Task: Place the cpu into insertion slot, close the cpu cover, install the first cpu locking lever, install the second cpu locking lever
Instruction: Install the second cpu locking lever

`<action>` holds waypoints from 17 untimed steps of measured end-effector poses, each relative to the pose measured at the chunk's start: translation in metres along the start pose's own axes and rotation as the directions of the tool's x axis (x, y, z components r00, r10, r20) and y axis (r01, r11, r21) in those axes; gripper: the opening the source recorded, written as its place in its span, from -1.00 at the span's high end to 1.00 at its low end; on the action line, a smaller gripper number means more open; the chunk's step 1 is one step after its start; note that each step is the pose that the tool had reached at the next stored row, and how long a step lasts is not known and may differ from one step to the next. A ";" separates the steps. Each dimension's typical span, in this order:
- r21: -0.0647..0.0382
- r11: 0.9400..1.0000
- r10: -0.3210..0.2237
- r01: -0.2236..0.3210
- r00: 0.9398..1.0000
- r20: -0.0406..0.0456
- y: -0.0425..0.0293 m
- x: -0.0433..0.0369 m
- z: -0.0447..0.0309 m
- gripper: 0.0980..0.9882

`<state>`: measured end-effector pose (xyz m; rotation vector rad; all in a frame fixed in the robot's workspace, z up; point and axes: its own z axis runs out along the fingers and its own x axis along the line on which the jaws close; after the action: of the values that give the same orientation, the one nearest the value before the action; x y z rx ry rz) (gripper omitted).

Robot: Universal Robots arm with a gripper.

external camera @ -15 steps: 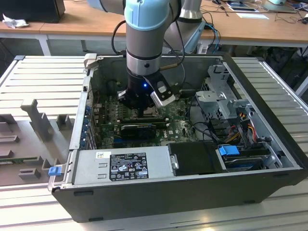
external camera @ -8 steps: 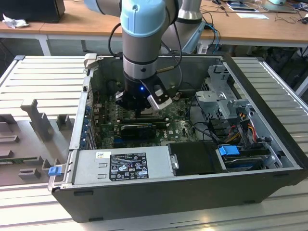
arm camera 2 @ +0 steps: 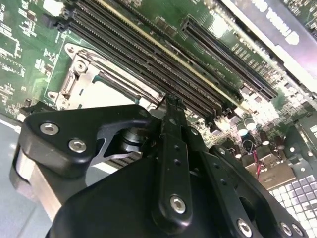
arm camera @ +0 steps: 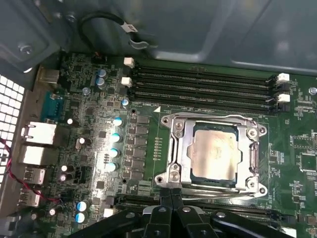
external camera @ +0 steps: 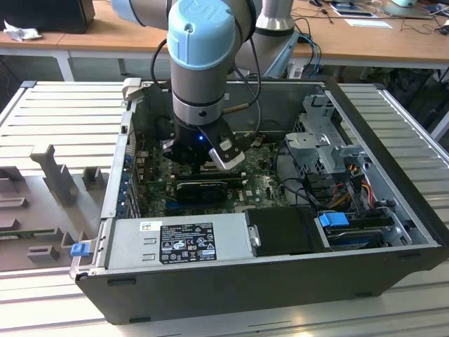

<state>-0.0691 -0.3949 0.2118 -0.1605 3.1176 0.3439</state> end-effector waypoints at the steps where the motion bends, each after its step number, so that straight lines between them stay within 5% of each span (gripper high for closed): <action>1: -0.003 1.000 0.000 0.000 1.000 0.000 -0.0003 0.0001 0.0010 0.98; 4: -0.009 1.000 0.000 0.000 1.000 0.001 -0.0018 0.0002 0.0065 0.98; 17: -0.064 0.998 -0.002 0.002 1.000 0.006 -0.0035 0.0035 0.0152 0.98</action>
<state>-0.0724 -0.3954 0.1961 -0.1624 3.1018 0.4438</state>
